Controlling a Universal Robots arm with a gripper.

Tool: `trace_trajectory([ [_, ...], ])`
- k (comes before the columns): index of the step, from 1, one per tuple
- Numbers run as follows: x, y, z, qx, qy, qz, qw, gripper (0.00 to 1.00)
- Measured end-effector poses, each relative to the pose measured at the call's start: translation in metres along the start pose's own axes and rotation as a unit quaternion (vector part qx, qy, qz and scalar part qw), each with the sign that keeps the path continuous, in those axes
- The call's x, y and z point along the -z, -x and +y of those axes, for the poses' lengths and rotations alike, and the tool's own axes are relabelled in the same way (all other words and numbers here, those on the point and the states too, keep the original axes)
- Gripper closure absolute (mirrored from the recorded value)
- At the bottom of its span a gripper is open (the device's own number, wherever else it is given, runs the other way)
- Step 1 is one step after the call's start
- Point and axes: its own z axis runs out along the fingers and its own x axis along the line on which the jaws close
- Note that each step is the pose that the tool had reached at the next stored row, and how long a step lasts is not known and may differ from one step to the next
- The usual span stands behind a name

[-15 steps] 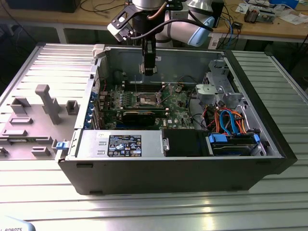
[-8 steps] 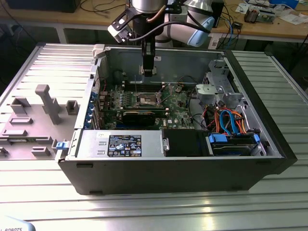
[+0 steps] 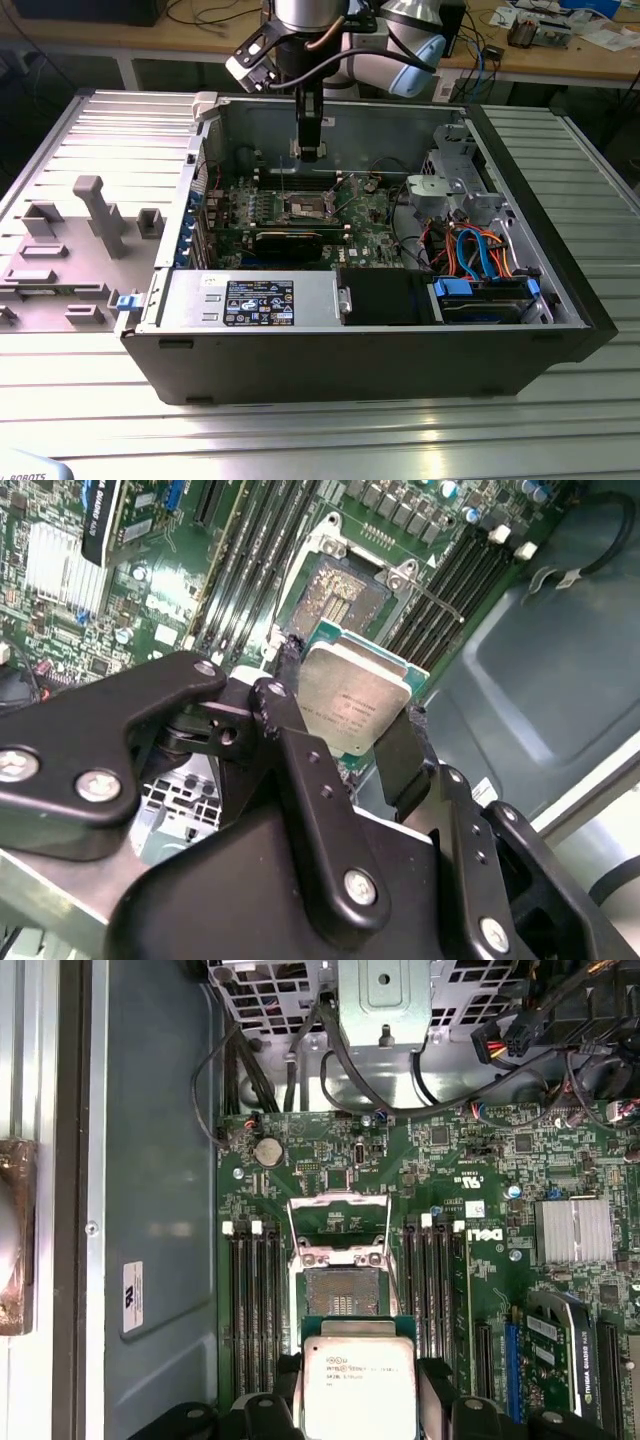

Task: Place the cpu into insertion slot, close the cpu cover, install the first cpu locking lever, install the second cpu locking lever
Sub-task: 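Place the cpu into insertion slot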

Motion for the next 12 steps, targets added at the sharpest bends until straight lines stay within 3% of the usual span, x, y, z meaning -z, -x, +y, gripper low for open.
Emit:
trace_trajectory([
  [1, -0.0007, 0.0001, 0.0, 0.0, 0.0032, 0.0006, 0.99999, 0.46],
  [3, -0.0025, 0.0001, -0.0009, 0.001, 0.0082, 0.007, 0.99994, 0.46],
  [9, -0.0228, 0.0007, -0.0029, 0.004, 0.0085, 0.007, 0.99993, 0.46],
  [12, -0.0269, 0.0008, -0.0031, 0.005, 0.0084, 0.007, 0.99993, 0.46],
])
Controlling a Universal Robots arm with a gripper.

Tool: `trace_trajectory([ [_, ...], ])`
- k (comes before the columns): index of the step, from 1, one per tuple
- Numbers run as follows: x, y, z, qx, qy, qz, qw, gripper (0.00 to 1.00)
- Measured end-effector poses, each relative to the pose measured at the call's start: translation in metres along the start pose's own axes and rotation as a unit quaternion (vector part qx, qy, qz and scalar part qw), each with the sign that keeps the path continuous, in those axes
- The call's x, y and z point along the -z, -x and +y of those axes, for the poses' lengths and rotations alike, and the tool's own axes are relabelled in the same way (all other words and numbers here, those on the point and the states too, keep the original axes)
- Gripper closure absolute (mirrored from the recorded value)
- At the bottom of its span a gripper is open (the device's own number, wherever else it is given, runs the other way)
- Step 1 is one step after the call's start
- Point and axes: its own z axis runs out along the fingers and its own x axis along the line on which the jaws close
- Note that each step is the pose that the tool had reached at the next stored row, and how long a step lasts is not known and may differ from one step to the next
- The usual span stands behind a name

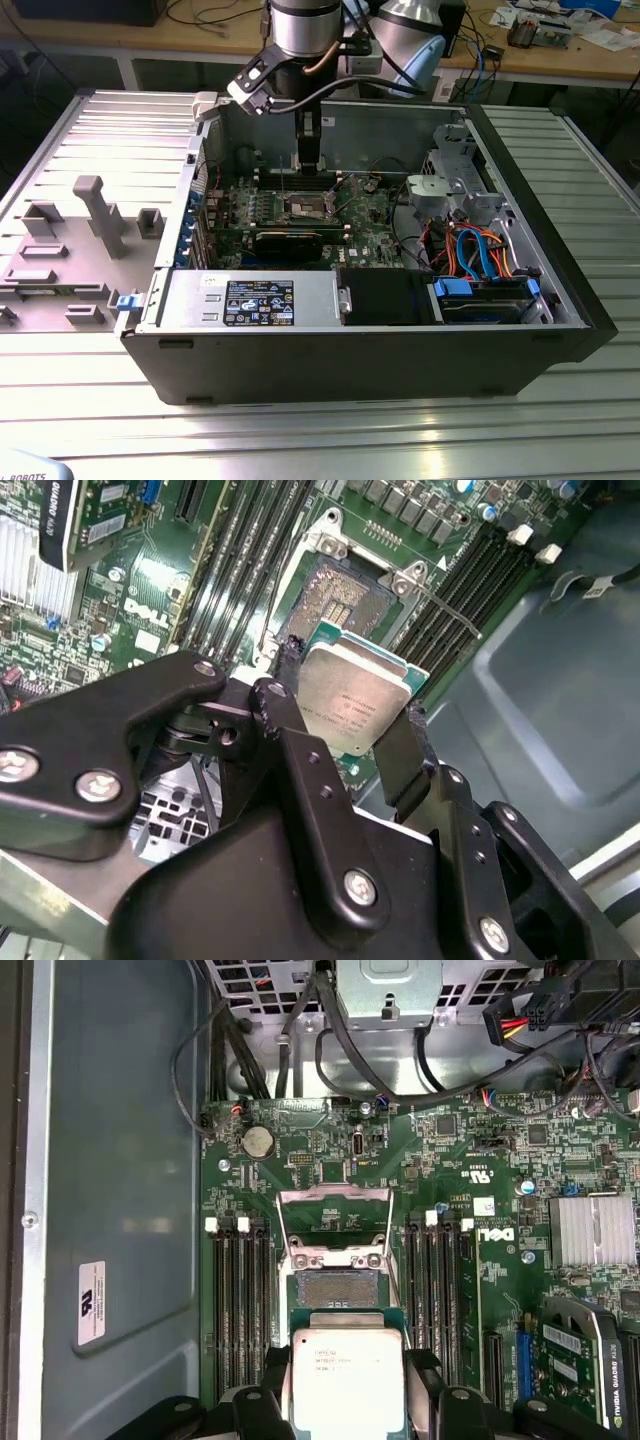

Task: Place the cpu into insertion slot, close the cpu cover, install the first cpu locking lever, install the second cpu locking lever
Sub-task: 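Place the cpu into insertion slot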

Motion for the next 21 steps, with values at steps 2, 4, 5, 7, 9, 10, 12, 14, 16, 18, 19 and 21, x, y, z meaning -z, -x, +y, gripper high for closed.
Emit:
trace_trajectory([
  [2, 0.0, 0.0, 0.0, 0.0, 0.0, 0.0, 1.0, 0.46],
  [4, -0.0001, 0.0, 0.0, 0.0, 0.0, 0.0, 1.0, 0.46],
  [5, -0.0001, 0.0, -0.0001, 0.0, 0.0001, 0.0001, 1.0, 0.46],
  [7, -0.0001, 0.0, -0.0001, 0.0, 0.0, 0.0, 1.0, 0.46],
  [9, -0.0012, -0.0004, -0.0002, 0.0, 0.0001, 0.0001, 1.0, 0.46],
  [10, -0.0048, -0.0009, -0.0001, 0.0, 0.0001, 0.0001, 1.0, 0.46],
  [12, -0.013, -0.0012, 0.0004, 0.0, 0.0, 0.0001, 1.0, 0.46],
  [14, -0.0207, -0.0011, 0.0005, 0.018, -0.0005, 0.0012, 0.99983, 0.46],
  [16, -0.026, -0.0009, 0.0001, 0.039, 0.0011, 0.0023, 0.99925, 0.46],
  [18, -0.0285, -0.0014, 0.0, 0.031, 0.0095, 0.0001, 0.99946, 0.46],
  [19, -0.0339, -0.0012, -0.0004, 0.008, 0.0104, -0.0019, 0.99991, 0.46],
  [21, -0.0414, -0.0013, -0.0009, -0.002, 0.0107, -0.0026, 0.99994, 0.46],
])
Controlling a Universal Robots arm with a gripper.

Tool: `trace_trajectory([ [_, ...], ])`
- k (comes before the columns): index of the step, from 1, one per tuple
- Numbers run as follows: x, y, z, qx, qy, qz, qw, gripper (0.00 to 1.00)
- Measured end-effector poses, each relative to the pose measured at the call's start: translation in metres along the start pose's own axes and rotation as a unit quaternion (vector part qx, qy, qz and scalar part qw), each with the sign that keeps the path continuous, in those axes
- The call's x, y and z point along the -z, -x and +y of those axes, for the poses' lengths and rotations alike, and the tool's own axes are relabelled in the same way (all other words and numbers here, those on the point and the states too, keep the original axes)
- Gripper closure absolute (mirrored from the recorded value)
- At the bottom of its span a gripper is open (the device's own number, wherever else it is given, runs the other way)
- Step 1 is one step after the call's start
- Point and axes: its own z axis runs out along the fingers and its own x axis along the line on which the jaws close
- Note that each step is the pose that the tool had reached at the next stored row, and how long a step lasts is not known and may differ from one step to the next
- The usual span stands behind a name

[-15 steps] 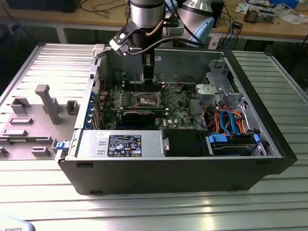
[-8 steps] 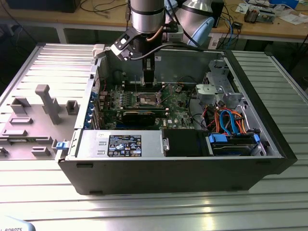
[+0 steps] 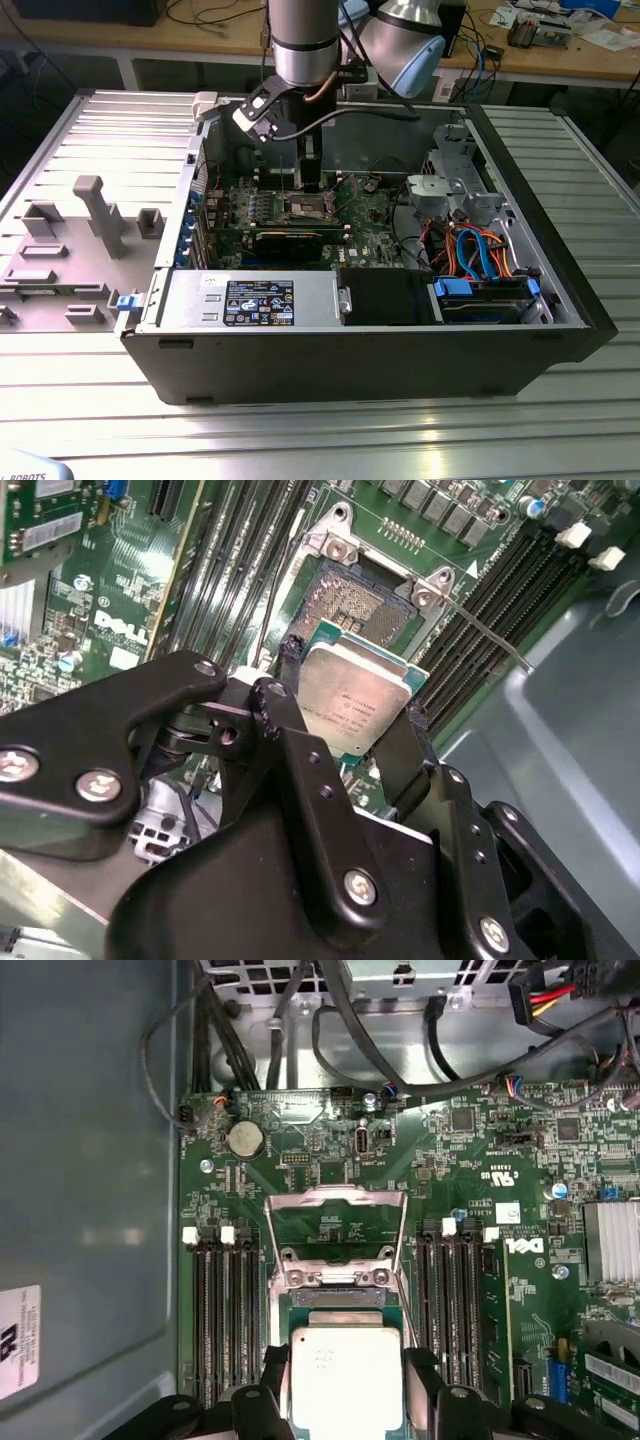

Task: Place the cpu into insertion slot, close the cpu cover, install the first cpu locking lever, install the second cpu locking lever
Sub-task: 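Place the cpu into insertion slot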

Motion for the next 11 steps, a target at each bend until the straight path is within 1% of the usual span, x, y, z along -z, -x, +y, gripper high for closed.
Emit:
trace_trajectory([
  [3, -0.0131, -0.0004, -0.0011, 0.0, 0.0, 0.0, 1.0, 0.46],
  [4, -0.0145, -0.0002, -0.0013, 0.0, -0.0001, -0.0002, 1.0, 0.46],
  [11, -0.0154, -0.0003, -0.0014, 0.0, 0.0, 0.0, 1.0, 0.46],
])
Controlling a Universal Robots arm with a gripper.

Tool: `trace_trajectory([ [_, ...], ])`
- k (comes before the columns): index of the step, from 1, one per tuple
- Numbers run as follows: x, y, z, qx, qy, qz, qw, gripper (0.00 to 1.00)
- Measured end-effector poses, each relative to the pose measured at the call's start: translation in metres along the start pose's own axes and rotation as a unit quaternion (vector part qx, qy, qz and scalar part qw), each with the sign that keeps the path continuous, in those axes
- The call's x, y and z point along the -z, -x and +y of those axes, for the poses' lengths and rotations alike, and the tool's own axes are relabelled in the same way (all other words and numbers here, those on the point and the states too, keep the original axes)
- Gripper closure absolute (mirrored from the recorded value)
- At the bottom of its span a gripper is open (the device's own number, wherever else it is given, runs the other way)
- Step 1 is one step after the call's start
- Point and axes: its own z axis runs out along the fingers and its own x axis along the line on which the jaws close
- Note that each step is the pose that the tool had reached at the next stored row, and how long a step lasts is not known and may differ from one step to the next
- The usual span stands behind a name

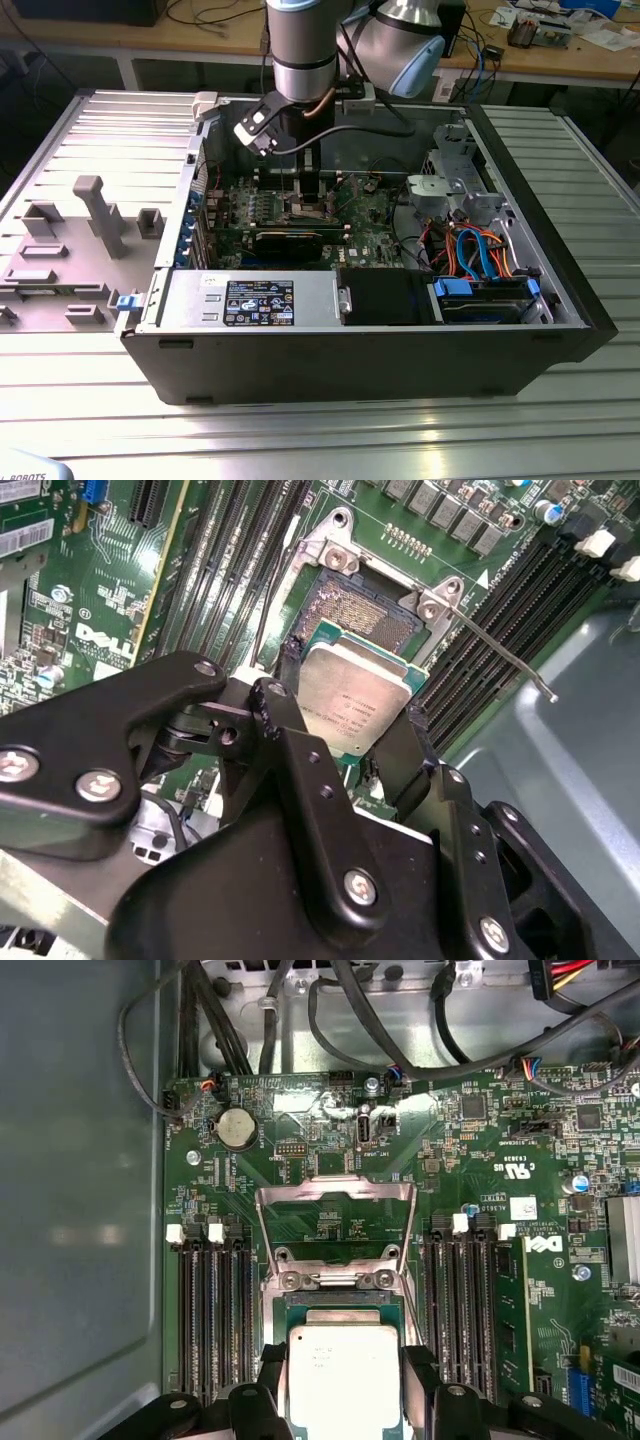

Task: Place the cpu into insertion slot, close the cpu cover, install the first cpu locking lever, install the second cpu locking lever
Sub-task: 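Place the cpu into insertion slot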

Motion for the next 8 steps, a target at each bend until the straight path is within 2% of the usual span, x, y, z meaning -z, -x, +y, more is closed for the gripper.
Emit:
trace_trajectory([
  [8, -0.0012, 0.0, -0.0001, 0.0, 0.0004, 0.0, 1.0, 0.46],
])
